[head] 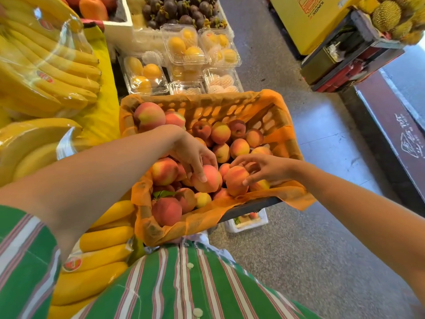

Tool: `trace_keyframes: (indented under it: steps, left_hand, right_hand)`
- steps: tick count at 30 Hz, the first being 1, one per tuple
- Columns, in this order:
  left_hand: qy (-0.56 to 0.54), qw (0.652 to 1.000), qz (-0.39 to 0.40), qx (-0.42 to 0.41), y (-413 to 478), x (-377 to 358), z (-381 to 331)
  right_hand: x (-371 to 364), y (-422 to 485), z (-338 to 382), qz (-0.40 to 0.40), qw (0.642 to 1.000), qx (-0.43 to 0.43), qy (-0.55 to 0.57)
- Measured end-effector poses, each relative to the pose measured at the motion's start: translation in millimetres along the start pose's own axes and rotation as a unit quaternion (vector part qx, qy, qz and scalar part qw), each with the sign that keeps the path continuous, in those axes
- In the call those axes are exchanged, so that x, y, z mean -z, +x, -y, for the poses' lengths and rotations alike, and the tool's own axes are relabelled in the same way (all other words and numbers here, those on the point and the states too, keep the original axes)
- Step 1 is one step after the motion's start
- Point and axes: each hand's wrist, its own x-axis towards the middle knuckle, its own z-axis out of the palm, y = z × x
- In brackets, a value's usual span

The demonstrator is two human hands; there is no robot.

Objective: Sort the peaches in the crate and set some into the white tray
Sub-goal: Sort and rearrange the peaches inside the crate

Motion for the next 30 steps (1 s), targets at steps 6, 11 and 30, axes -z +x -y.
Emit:
trace_keyframes:
  steps: [6,11,30]
  left_hand:
    - [-0.112,0.992,-0.037,-0.046,8.1,5.1,-1.5]
    - [-0.202,0.974,-0.064,-0.085,14.0,5.1,-8.8]
    - [-0.091,0.939,-0.270,-0.194,58.6,22.8,-30.6]
  right_hand:
    - [9.9,-20.0,-2.9,-0.008,0.997,-0.014,0.077]
    - [14.8,-28.6,-8.6,-0.010,0.994,-0.042,0.103]
    - [42.9,-28.1,-15.5,-0.194,0.974,-0.036,-0.110]
